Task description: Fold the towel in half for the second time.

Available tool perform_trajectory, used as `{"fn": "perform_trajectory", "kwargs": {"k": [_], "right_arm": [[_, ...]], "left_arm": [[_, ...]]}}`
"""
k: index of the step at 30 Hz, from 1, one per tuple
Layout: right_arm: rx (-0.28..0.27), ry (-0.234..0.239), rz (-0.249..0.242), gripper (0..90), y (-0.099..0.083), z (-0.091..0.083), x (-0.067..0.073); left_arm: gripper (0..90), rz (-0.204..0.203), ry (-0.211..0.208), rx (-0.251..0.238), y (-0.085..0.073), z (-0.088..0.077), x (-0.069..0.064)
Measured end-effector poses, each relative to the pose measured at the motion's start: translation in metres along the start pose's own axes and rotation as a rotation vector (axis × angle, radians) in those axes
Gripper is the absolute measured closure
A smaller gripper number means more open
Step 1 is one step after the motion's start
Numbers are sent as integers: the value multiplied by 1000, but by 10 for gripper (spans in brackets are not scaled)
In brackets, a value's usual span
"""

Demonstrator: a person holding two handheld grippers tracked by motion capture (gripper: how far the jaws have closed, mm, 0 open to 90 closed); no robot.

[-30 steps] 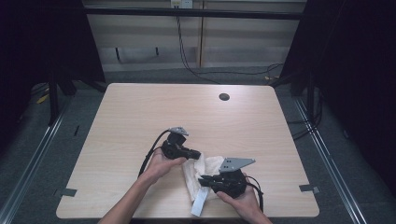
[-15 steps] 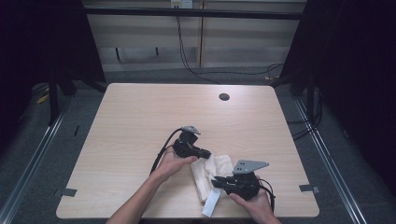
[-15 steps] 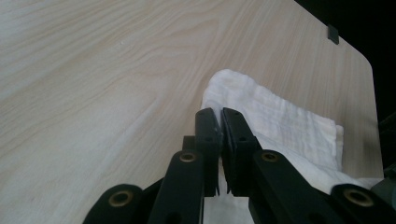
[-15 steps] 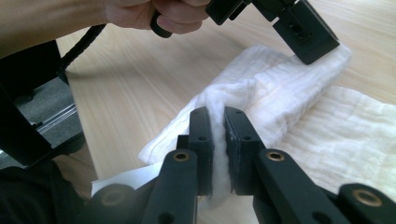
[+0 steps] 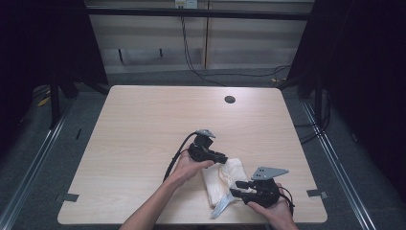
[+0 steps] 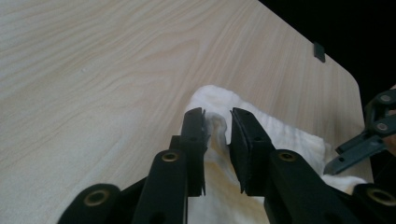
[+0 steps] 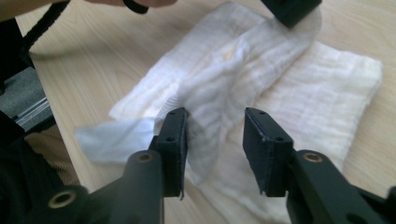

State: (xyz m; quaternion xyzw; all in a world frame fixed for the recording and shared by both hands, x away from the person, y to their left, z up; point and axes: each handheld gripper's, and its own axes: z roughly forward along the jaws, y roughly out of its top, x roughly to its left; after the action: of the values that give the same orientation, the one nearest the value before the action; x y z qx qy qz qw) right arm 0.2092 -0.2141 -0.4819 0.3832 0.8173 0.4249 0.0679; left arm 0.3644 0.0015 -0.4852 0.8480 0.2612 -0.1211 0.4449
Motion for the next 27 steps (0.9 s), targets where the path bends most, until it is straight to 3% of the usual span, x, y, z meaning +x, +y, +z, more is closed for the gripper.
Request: {"fn": "perform_trajectory", "kwargs": {"k": [3,6,9,14,19,24,27], "right_arm": [[9,-5,4,528,-4,-3,-2],[-22,-14,2,448,-4,-8,-1],[-42,-14,10,415,-2,-11,-2],[-57,-30,20,363,-2,-16,-7],[-60,-50,28,416,-3,-23,-14],[-70,-75,41,549,3,-33,-26],[-60,-74,51,545,4,-29,-30]], "left_arm": [[697,4,-6,-10,2,-1,-2],[580,-1,19,-30,4,-5,-4],[524,4,27,-32,4,-10,-5],[509,22,51,-27,1,-18,-5],[518,47,71,-12,-10,-28,-6],[539,85,92,4,-22,-43,-10],[554,106,92,1,-26,-53,-12]]}}
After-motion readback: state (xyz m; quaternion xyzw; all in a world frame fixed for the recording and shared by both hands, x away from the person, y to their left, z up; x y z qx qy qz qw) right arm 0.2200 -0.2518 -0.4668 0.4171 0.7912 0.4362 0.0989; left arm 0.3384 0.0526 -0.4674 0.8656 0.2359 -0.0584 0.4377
